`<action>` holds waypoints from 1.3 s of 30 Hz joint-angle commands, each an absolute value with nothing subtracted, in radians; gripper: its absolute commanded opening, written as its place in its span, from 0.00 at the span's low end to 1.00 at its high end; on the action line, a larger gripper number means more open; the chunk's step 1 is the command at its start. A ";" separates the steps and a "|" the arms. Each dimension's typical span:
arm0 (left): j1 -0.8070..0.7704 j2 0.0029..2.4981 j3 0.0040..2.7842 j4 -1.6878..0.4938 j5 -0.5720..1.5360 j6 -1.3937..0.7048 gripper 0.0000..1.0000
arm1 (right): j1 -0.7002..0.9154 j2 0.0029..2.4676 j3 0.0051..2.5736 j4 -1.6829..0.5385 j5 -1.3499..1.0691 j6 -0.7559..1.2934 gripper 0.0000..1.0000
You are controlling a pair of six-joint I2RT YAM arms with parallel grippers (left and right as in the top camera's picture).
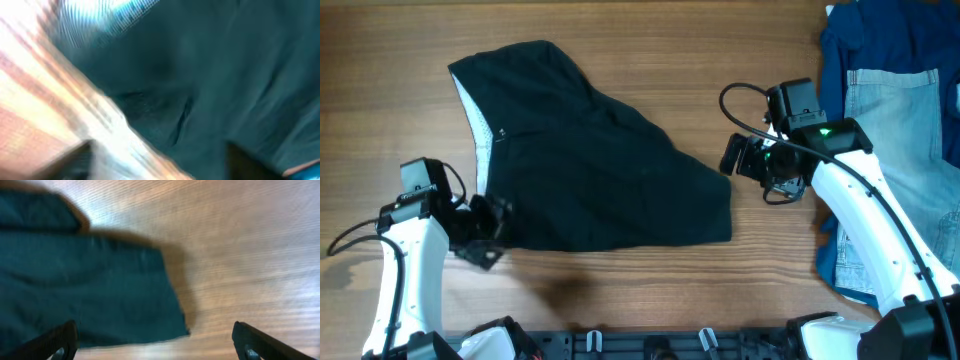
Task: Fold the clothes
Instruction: 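Grasp the shorts' near corners with both grippers and lift, then pull the shorts away from the robot and lay them flat with both grippers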
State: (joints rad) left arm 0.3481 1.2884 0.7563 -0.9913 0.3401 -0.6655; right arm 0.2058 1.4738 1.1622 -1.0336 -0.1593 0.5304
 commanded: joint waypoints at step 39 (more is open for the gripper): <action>0.331 1.202 1.269 -0.899 0.393 -0.391 0.04 | 0.225 1.348 1.327 -0.825 -0.222 0.497 0.04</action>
State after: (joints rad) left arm 0.3370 1.2316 1.0782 -0.8310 0.3988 -0.4961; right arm 0.2329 1.3743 1.1362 -0.7406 -0.3435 0.6464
